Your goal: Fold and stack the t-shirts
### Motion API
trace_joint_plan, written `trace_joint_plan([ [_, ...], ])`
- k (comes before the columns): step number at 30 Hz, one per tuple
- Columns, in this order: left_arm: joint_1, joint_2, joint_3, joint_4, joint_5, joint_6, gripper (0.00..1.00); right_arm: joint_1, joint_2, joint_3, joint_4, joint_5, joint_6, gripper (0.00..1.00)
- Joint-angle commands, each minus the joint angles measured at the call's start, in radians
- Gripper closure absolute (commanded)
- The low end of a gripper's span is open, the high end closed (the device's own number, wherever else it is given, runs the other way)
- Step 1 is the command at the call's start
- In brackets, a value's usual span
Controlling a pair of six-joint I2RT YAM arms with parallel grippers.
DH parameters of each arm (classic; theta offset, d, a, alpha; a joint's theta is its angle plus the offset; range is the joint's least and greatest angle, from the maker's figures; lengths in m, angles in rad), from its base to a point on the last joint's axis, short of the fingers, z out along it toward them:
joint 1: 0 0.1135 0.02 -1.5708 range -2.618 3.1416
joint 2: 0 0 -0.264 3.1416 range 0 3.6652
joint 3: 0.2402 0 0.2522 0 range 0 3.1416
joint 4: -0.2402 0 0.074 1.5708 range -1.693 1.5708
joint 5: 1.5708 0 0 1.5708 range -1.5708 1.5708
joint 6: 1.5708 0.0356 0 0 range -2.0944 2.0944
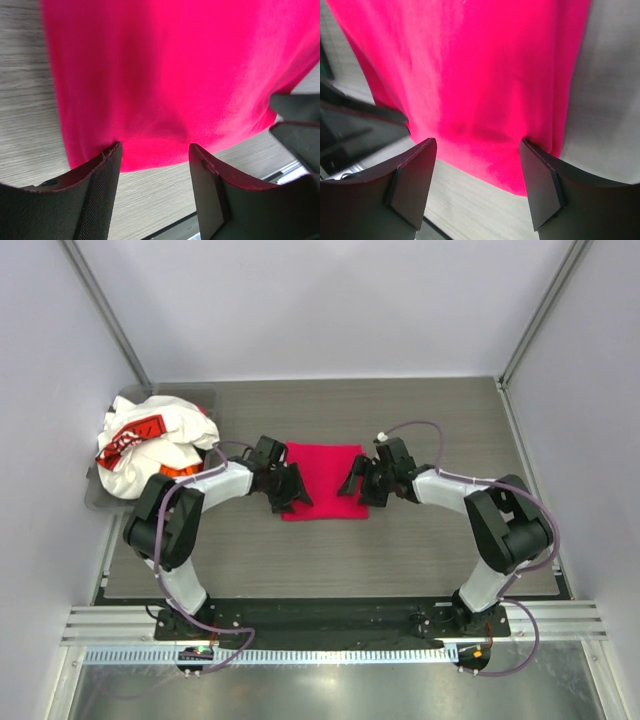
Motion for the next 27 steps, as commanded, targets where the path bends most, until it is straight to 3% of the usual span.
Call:
trace_joint_plan([
  [1, 0.001, -0.039, -0.022, -0.057, -0.120, 0.060, 0.42, 0.010, -0.061, -0.108, -0.119, 0.049, 0.018, 0.27],
  [4, 0.001, -0.083, 0.068, -0.187, -0.168, 0.129, 0.41, 0.036, -0.159, -0.089, -0.203, 0.095, 0.012, 0.24],
  [9, -0.002, -0.126, 0.319, -0.481, -0.251, 0.238, 0.34, 0.046, -0.251, 0.074, -0.370, 0.161, -0.031, 0.09],
  [13, -0.001, -0.200, 0.454, -0.606, -0.271, 0.292, 0.32, 0.013, -0.268, 0.143, -0.439, 0.233, -0.067, 0.11],
  [17, -0.001, -0.359, 0.402, -0.643, -0.317, 0.330, 0.32, -0.036, -0.204, 0.172, -0.441, 0.212, -0.108, 0.19],
  [27, 0.001, -0.707, 0.091, -0.569, -0.392, 0.341, 0.33, -0.108, 0.050, 0.322, -0.425, 0.201, -0.175, 0.29],
])
